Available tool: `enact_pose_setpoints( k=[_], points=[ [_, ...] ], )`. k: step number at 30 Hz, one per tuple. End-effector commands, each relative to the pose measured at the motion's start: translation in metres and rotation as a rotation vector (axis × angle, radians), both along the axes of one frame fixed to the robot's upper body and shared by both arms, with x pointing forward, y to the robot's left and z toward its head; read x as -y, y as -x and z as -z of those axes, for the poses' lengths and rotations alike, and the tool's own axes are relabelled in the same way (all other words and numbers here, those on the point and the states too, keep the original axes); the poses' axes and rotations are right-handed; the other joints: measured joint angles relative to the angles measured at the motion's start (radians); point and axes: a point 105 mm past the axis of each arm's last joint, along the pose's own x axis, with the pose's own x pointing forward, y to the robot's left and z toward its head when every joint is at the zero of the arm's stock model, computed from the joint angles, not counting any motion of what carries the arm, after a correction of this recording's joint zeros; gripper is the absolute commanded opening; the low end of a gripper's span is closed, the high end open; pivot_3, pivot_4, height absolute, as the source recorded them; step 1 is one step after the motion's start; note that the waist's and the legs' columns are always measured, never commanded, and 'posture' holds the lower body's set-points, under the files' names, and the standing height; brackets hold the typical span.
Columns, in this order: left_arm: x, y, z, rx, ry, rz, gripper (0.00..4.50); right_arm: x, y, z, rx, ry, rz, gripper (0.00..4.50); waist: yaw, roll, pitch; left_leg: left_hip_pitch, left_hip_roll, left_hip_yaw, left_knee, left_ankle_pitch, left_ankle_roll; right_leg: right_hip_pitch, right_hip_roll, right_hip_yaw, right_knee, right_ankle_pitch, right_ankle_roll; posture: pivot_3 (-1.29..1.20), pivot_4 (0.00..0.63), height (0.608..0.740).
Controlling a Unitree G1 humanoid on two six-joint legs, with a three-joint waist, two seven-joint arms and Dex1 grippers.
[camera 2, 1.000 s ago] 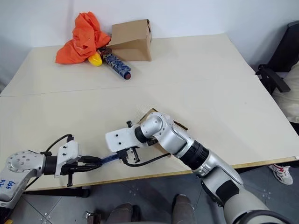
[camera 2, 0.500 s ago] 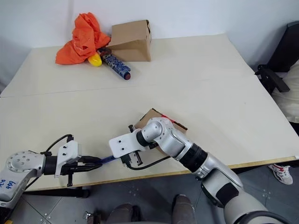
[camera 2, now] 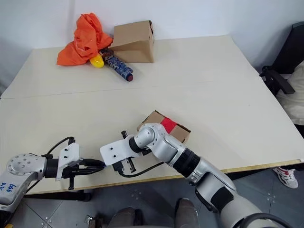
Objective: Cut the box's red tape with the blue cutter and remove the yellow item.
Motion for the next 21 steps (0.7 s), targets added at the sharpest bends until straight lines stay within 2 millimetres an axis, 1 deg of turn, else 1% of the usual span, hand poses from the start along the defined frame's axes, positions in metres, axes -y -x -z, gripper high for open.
enact_pose_setpoints(
  k=[1,2,3,4,5,6,7,10,12,14,16,17,18,21],
  points=[
    [0.0,0.016,0.036,-0.157,-0.019,-0.025,0.4,-0.004,0.005,-0.025,-0.04,-0.089,0.011,0.0,0.001,0.0,0.0,0.0,0.0,0.0,0.0,0.0,0.0,0.0,0.0,0.0,0.0,0.0,0.0,0.0,0.15,0.74],
    [0.0,0.016,0.035,-0.149,-0.016,-0.029,0.4,-0.003,0.005,-0.03,-0.053,-0.105,0.021,0.0,0.003,0.0,0.0,0.0,0.0,0.0,0.0,0.0,0.0,0.0,0.0,0.0,0.0,0.0,0.0,0.0,0.15,0.74],
    [-0.001,0.013,0.033,-0.123,-0.009,-0.036,0.4,0.001,0.002,-0.04,-0.073,-0.137,0.047,0.0,0.005,0.0,0.0,0.0,0.0,0.0,0.0,0.0,0.0,0.0,0.0,0.0,0.0,0.0,0.0,0.0,0.15,0.74],
    [-0.003,0.008,0.029,-0.076,0.003,-0.05,0.4,0.009,-0.004,-0.055,-0.104,-0.193,0.103,0.0,0.007,0.0,0.0,0.0,0.0,0.0,0.0,0.0,0.0,0.0,0.0,0.0,0.0,0.0,0.0,0.0,0.15,0.74],
    [-0.005,0.004,0.025,-0.038,0.012,-0.063,0.4,0.018,-0.008,-0.068,-0.132,-0.232,0.141,0.34,0.01,0.0,0.0,-0.001,0.0,0.0,0.001,0.0,0.0,0.0,0.0,0.0,0.0,0.0,0.0,0.0,0.15,0.74],
    [-0.006,0.001,0.022,-0.004,0.018,-0.076,0.4,0.027,-0.01,-0.077,-0.156,-0.256,0.172,0.54,0.018,0.0,0.0,-0.001,0.0,0.0,0.001,0.0,0.0,0.0,0.0,0.0,0.0,0.0,0.0,0.0,0.15,0.74],
    [-0.008,-0.002,0.02,0.028,0.024,-0.085,0.4,0.035,-0.012,-0.083,-0.187,-0.266,0.203,0.91,0.024,-0.001,0.0,-0.002,0.0,0.0,0.002,0.0,0.0,0.0,0.0,0.0,-0.001,0.0,0.0,0.0,0.15,0.74],
    [-0.008,-0.006,0.015,0.083,0.046,-0.097,0.4,0.048,-0.011,-0.087,-0.289,-0.232,0.273,1.84,0.026,-0.001,0.0,-0.002,0.0,-0.001,0.002,0.0,0.0,0.0,0.0,0.0,-0.002,0.0,0.0,0.0,0.15,0.74],
    [-0.004,-0.011,0.004,0.162,0.094,-0.105,0.4,0.064,-0.013,-0.101,-0.38,-0.246,0.337,2.51,0.025,0.0,0.0,-0.002,0.0,0.0,0.002,0.0,0.0,-0.001,0.0,0.0,-0.001,0.0,0.0,0.0,0.15,0.74],
    [-0.001,-0.015,-0.006,0.236,0.137,-0.111,0.4,0.074,-0.013,-0.112,-0.444,-0.256,0.376,3.16,0.026,-0.001,0.002,-0.003,0.0,0.0,0.002,0.0,0.0,-0.001,0.0,0.0,-0.002,0.0,0.0,0.0,0.15,0.74],
    [0.004,-0.024,-0.022,0.338,0.194,-0.116,0.4,0.08,-0.021,-0.12,-0.504,-0.269,0.459,3.76,0.026,-0.002,0.002,-0.005,0.0,0.0,0.003,0.0,0.001,-0.002,0.0,-0.001,-0.002,0.0,0.0,0.0,0.15,0.74],
    [0.006,-0.027,-0.026,0.37,0.212,-0.116,0.4,0.081,-0.024,-0.123,-0.526,-0.271,0.49,4.14,0.026,-0.003,0.002,-0.005,0.0,-0.001,0.004,0.0,0.001,-0.002,0.0,-0.001,-0.002,0.0,0.0,0.0,0.15,0.74],
    [0.01,-0.029,-0.031,0.403,0.22,-0.105,0.4,0.083,-0.025,-0.125,-0.559,-0.259,0.514,4.43,0.026,-0.004,0.002,-0.006,0.0,-0.001,0.004,0.0,0.001,-0.003,0.0,-0.001,-0.002,0.0,0.0,0.0,0.15,0.74],
    [0.023,-0.037,-0.043,0.492,0.254,-0.078,0.4,0.083,-0.029,-0.133,-0.64,-0.266,0.553,4.47,0.024,-0.006,0.003,-0.007,0.0,-0.001,0.003,0.0,0.0,-0.003,0.0,-0.002,-0.004,0.0,0.0,0.0,0.15,0.74]
  ],
)
